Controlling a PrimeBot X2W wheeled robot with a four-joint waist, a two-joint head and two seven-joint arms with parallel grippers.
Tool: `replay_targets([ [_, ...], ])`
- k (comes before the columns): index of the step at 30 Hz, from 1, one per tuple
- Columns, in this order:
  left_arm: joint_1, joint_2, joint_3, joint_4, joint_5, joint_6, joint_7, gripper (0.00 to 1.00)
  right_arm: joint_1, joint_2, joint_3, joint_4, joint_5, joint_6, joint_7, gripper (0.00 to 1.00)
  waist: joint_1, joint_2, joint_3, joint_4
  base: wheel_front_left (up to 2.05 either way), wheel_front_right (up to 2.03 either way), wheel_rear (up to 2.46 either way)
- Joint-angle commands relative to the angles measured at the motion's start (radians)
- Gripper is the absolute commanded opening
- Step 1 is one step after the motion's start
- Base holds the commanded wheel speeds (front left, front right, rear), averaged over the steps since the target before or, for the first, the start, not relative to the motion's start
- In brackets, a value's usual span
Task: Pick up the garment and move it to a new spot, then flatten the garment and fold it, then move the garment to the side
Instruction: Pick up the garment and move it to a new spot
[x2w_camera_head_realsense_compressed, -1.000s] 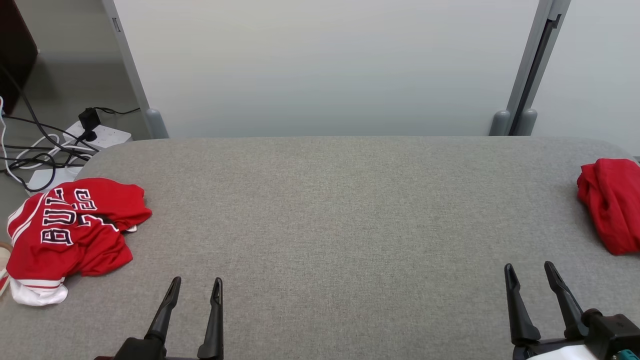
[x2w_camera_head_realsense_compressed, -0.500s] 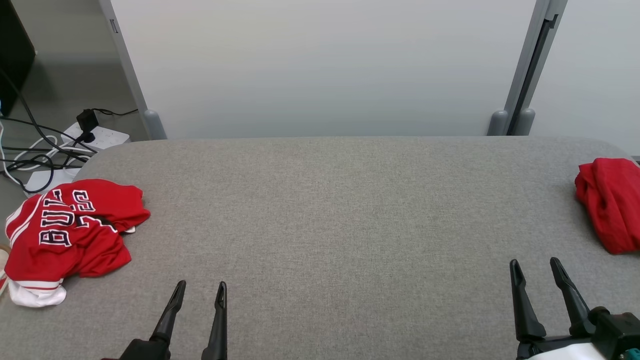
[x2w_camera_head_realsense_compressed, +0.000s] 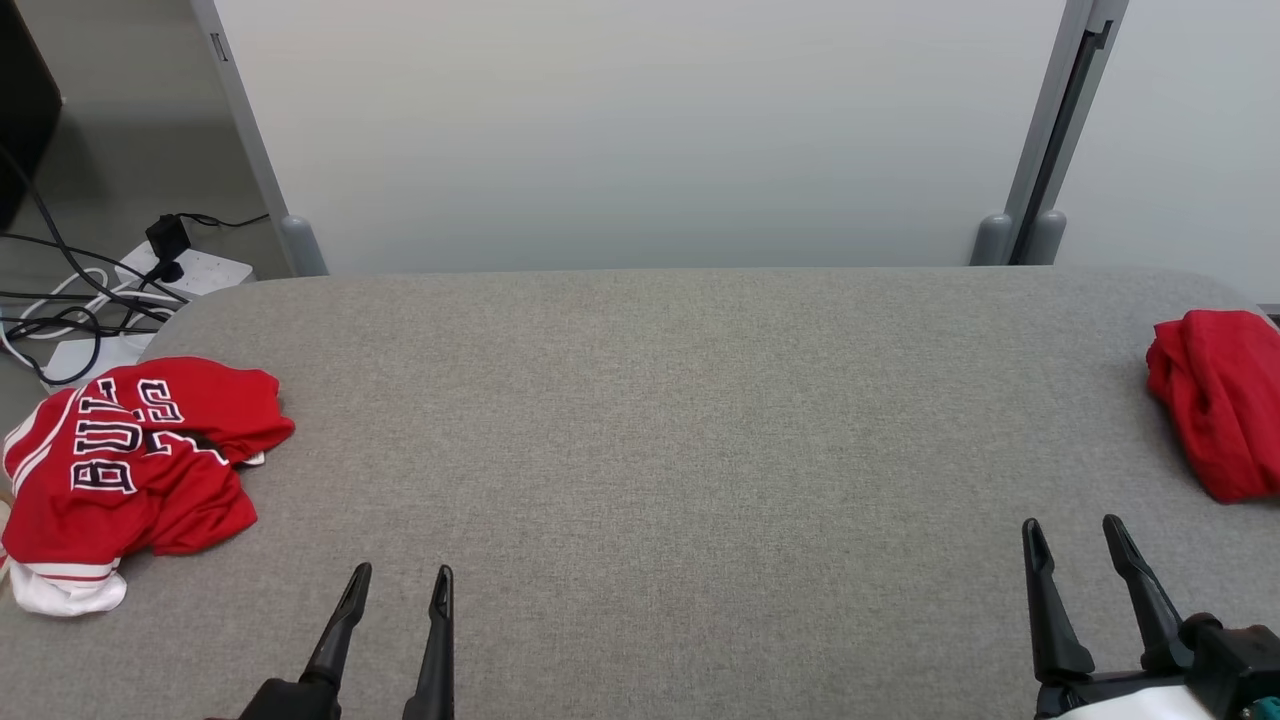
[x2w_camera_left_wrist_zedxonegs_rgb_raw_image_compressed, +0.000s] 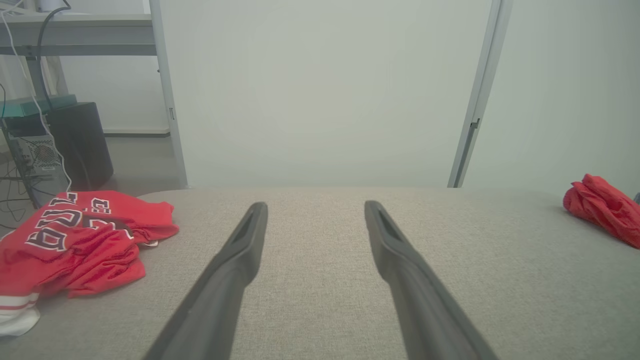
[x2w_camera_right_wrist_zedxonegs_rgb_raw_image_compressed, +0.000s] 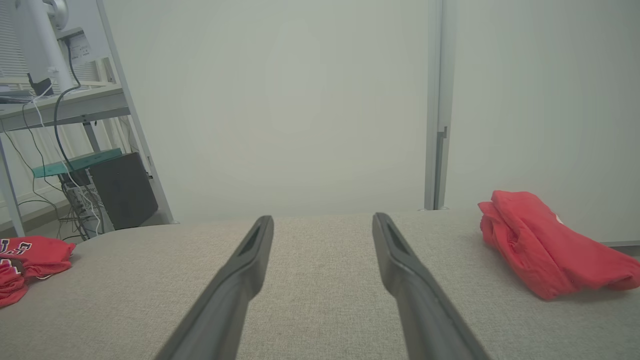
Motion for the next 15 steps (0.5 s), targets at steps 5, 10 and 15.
replay_targets([
  [5,-0.035,0.0,0.032,-0.026,0.005,-0.001,-0.01,1.0,-0.021,-0.014,0.017,-0.025,0.006,0.004,-0.01,1.0,0.0,-0.0001,0.002,-0.002,0.0,0.0,0.0],
  [10,-0.04,0.0,0.031,-0.022,0.007,-0.003,-0.01,1.0,-0.015,-0.013,0.015,-0.026,0.008,0.004,-0.01,1.0,0.0,-0.0001,0.003,0.003,0.0,0.0,0.0],
  [15,-0.049,0.0,0.027,-0.023,0.013,-0.005,-0.01,1.0,-0.004,-0.011,0.012,-0.032,0.013,0.004,-0.01,1.0,0.0,-0.0001,0.003,0.039,0.0,0.0,0.0],
])
